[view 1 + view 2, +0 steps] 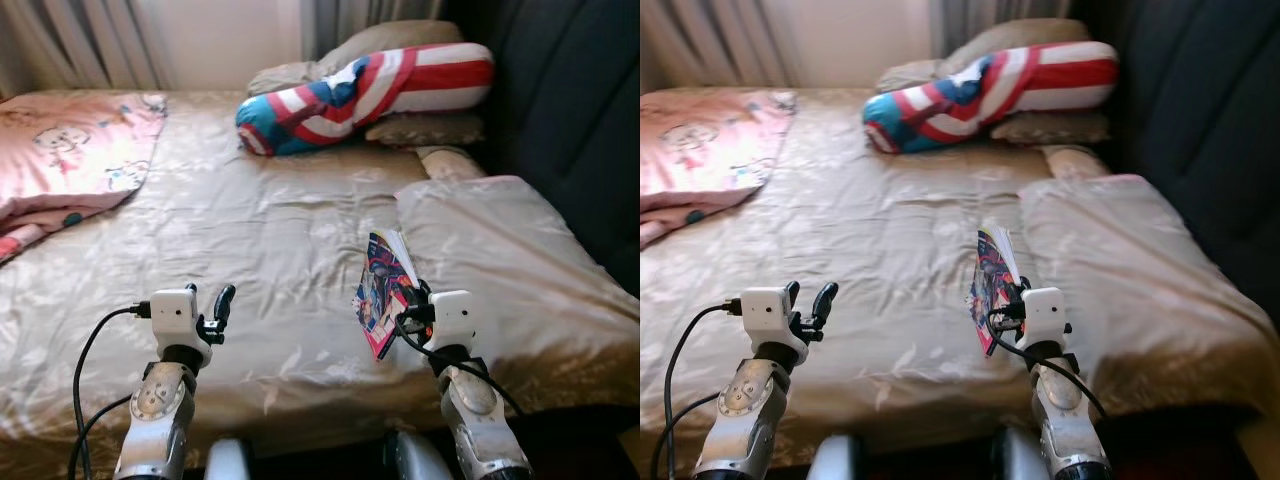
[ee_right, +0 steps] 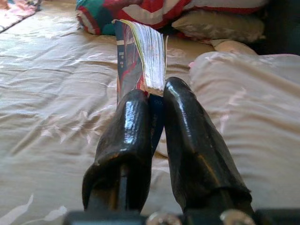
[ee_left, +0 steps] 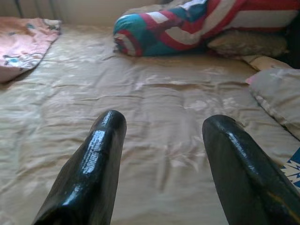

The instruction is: Clean up the room

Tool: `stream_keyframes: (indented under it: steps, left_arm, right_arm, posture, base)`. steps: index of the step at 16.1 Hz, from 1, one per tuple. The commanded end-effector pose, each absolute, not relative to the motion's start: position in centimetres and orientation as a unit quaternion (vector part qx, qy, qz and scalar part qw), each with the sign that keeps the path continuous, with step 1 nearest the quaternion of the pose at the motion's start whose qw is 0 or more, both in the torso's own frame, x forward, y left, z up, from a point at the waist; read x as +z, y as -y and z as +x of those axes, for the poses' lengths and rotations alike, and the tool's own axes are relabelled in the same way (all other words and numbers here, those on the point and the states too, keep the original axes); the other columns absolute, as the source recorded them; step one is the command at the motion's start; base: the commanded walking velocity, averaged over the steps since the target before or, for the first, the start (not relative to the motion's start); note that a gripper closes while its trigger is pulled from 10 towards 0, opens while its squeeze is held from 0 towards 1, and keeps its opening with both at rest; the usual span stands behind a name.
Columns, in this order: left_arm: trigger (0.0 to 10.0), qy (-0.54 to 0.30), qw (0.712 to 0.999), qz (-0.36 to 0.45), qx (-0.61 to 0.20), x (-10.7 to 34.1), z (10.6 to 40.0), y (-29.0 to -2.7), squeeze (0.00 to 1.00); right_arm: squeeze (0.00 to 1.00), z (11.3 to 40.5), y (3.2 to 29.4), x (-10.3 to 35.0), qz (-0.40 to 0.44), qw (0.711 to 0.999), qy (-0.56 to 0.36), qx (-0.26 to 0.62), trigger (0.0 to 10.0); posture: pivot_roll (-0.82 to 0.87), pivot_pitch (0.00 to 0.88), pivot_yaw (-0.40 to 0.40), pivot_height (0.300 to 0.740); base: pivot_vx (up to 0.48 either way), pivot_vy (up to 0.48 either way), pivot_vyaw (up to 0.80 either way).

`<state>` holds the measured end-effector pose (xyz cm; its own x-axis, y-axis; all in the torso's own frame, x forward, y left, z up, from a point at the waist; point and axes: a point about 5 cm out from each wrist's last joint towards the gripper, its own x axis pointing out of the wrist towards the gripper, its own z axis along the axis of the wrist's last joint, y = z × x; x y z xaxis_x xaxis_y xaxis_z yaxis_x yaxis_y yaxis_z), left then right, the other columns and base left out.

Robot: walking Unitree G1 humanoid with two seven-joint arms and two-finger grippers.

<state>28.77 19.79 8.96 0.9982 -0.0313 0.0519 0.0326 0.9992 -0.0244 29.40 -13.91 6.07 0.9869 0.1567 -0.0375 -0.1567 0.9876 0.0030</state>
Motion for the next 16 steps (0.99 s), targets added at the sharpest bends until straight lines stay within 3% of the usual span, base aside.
stream_keyframes:
  steps: [1, 5, 10, 16]
  left_arm:
    - [10.0, 0.023, 1.000, -0.014, -0.014, 8.8, 28.6, -19.9, 0.00]
    - [10.0, 0.028, 0.999, -0.015, -0.011, 9.0, 28.6, -19.9, 0.00]
    - [10.0, 0.025, 0.999, -0.018, -0.016, 8.9, 28.7, -19.8, 0.00]
    - [10.0, 0.027, 0.999, -0.013, -0.021, 9.0, 28.7, -19.8, 0.00]
  right_arm:
    - [0.00, 30.2, 13.5, 8.3, 0.004, 0.995, 0.035, 0.093, 10.0]
    - [0.00, 30.1, 11.5, 10.1, 0.058, 0.984, 0.071, 0.154, 10.0]
    - [0.00, 30.1, 11.2, 10.3, 0.106, 0.973, 0.057, 0.197, 10.0]
    - [0.00, 30.3, 11.6, 9.6, 0.105, 0.975, 0.030, 0.196, 10.0]
  posture:
    - [0.05, 0.061, -0.052, 0.613]
    - [0.05, 0.058, -0.052, 0.613]
    - [0.05, 0.050, -0.050, 0.613]
    - [0.05, 0.048, -0.049, 0.613]
  base:
    - [0.000, 0.000, 0.00]
    - [0.000, 0.000, 0.00]
    - [0.000, 0.000, 0.00]
    - [0.296, 0.000, 0.00]
